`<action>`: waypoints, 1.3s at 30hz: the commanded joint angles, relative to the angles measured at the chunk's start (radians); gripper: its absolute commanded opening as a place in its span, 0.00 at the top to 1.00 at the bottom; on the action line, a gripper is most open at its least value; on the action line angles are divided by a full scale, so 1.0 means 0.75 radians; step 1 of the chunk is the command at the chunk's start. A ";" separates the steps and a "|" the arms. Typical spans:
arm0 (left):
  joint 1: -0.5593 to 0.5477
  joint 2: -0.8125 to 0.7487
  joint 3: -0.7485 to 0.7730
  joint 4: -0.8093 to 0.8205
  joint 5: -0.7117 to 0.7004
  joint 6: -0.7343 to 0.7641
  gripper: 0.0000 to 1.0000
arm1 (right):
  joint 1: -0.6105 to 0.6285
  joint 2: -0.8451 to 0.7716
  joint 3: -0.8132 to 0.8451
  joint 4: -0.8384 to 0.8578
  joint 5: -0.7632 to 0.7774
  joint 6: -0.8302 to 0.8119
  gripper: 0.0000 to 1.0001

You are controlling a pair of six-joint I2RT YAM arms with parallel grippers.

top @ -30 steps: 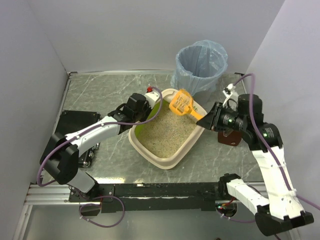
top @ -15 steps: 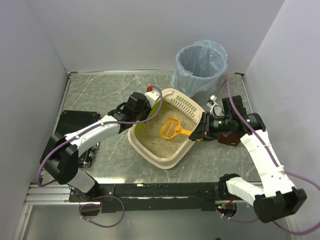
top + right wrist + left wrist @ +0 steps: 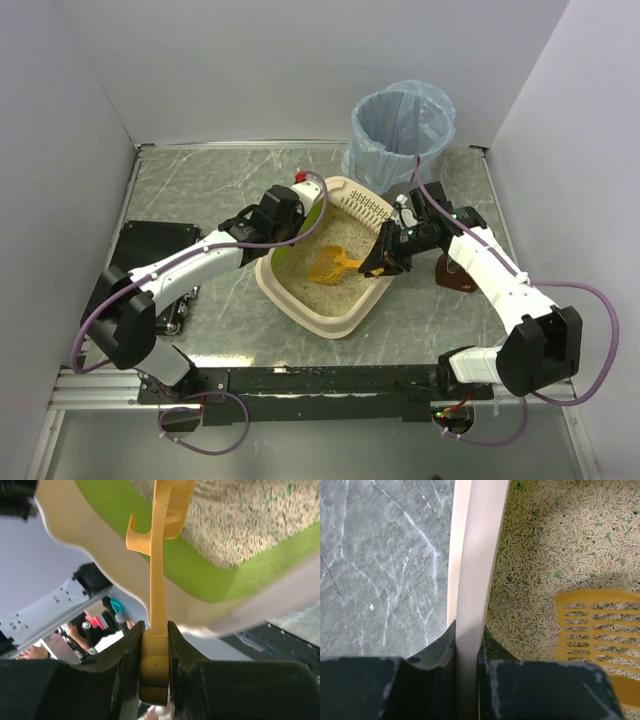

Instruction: Clean the litter box

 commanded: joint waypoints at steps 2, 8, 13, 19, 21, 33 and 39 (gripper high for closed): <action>-0.070 -0.101 0.143 0.293 -0.040 -0.135 0.99 | 0.008 0.022 -0.129 0.293 0.100 0.151 1.00; -0.135 -0.126 0.182 0.270 -0.100 -0.128 0.99 | 0.008 -0.070 -0.356 0.713 0.180 0.318 1.00; -0.192 -0.140 0.194 0.301 -0.142 -0.112 0.99 | 0.010 -0.115 -0.510 0.956 0.174 0.484 1.00; -0.231 -0.103 0.297 0.248 -0.224 -0.130 0.99 | 0.008 -0.248 -0.604 1.085 0.301 0.621 1.00; -0.241 -0.095 0.303 0.258 -0.261 -0.130 0.99 | 0.008 -0.271 -0.620 1.119 0.321 0.611 1.00; -0.244 -0.107 0.235 0.258 -0.402 -0.137 0.99 | -0.004 -0.367 -0.812 1.455 0.144 0.560 1.00; -0.205 -0.083 0.199 0.262 -0.415 -0.175 0.99 | -0.027 -0.461 -0.841 1.427 0.109 0.550 1.00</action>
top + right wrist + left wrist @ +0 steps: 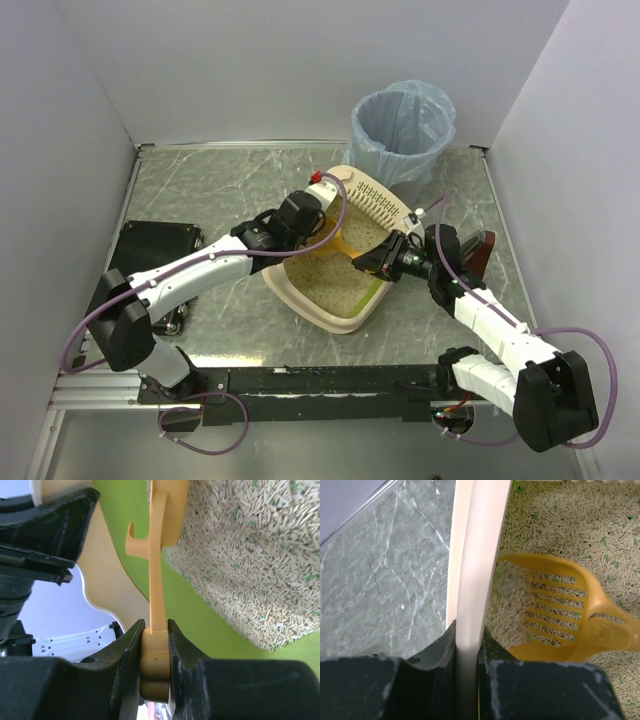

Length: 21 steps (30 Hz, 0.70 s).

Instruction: Clean the litter box

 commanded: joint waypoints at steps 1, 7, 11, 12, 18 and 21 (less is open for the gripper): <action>0.042 -0.077 0.044 0.357 0.005 -0.177 0.99 | -0.030 -0.097 -0.021 0.028 0.065 -0.023 1.00; 0.120 -0.093 -0.052 0.395 0.066 -0.255 0.99 | -0.061 -0.206 -0.068 0.011 0.022 -0.105 1.00; 0.136 -0.091 -0.044 0.385 0.070 -0.274 0.99 | -0.102 -0.241 -0.107 0.077 -0.090 -0.144 1.00; 0.136 -0.087 -0.042 0.385 0.070 -0.274 0.99 | -0.110 -0.243 -0.115 0.130 -0.121 -0.144 1.00; 0.153 -0.091 -0.042 0.389 0.097 -0.296 0.99 | -0.169 -0.267 -0.168 0.224 -0.238 -0.163 1.00; 0.163 -0.099 -0.054 0.387 0.101 -0.302 0.99 | -0.247 -0.314 -0.213 0.277 -0.295 -0.138 1.00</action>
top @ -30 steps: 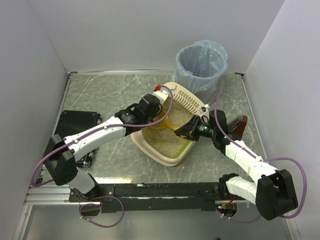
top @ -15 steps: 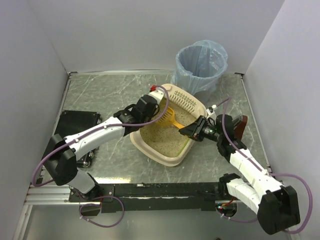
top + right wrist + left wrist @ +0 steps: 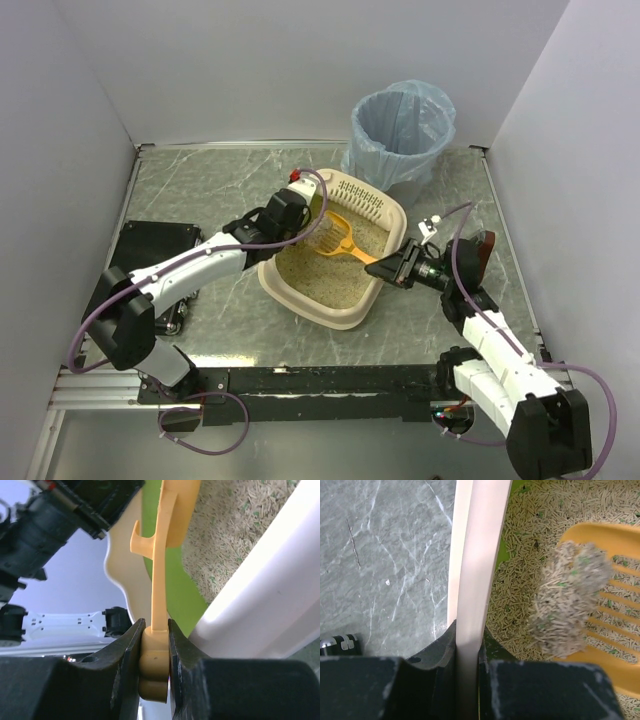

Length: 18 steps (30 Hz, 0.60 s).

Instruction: Clean the litter box

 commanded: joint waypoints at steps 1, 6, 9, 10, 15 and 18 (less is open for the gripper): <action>0.015 -0.107 0.046 0.362 0.002 -0.136 0.99 | -0.108 -0.104 -0.083 0.239 -0.189 0.036 1.00; 0.030 -0.128 0.007 0.374 0.037 -0.152 0.99 | -0.165 -0.139 -0.120 0.349 -0.234 0.067 1.00; 0.032 -0.138 -0.013 0.385 0.051 -0.159 0.99 | -0.167 -0.106 -0.138 0.562 -0.271 0.178 1.00; 0.034 -0.142 -0.020 0.385 0.049 -0.158 0.99 | -0.179 -0.112 -0.114 0.532 -0.300 0.151 1.00; 0.036 -0.152 -0.038 0.420 0.059 -0.146 0.99 | -0.202 -0.262 -0.079 0.224 -0.208 -0.031 1.00; 0.038 -0.154 -0.028 0.411 0.068 -0.150 0.99 | -0.200 -0.178 -0.093 0.478 -0.297 0.132 1.00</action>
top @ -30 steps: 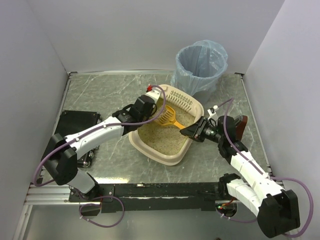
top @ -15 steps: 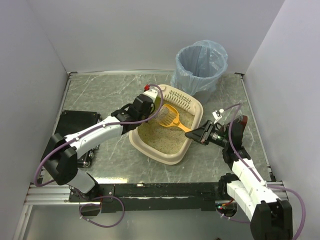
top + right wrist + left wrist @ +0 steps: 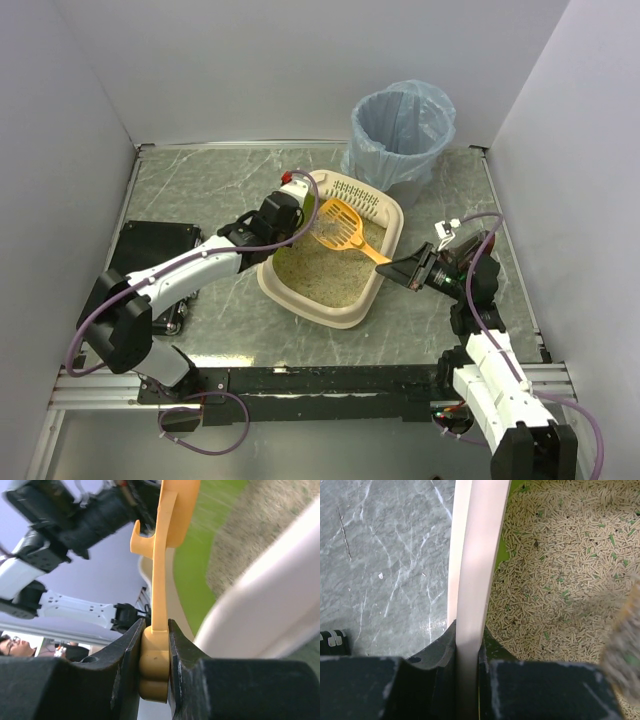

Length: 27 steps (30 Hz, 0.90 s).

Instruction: Clean the litter box

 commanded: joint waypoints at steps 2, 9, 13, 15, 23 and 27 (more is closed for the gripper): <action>0.001 -0.120 0.066 0.339 0.016 -0.102 0.99 | -0.018 0.034 0.030 0.222 -0.101 0.093 1.00; 0.001 -0.114 0.076 0.339 0.044 -0.111 0.99 | -0.025 0.050 0.081 0.175 -0.101 0.072 1.00; 0.001 -0.111 0.060 0.355 0.036 -0.101 0.99 | -0.016 -0.003 0.083 -0.021 0.015 -0.049 1.00; 0.001 -0.107 0.064 0.362 0.038 -0.105 0.99 | -0.016 0.109 0.061 0.264 -0.064 0.108 1.00; 0.003 -0.109 0.053 0.382 0.053 -0.078 0.99 | -0.049 0.084 0.079 0.168 -0.039 0.071 1.00; 0.003 -0.091 0.082 0.345 0.036 -0.084 0.99 | -0.092 0.028 0.128 -0.145 -0.002 -0.124 1.00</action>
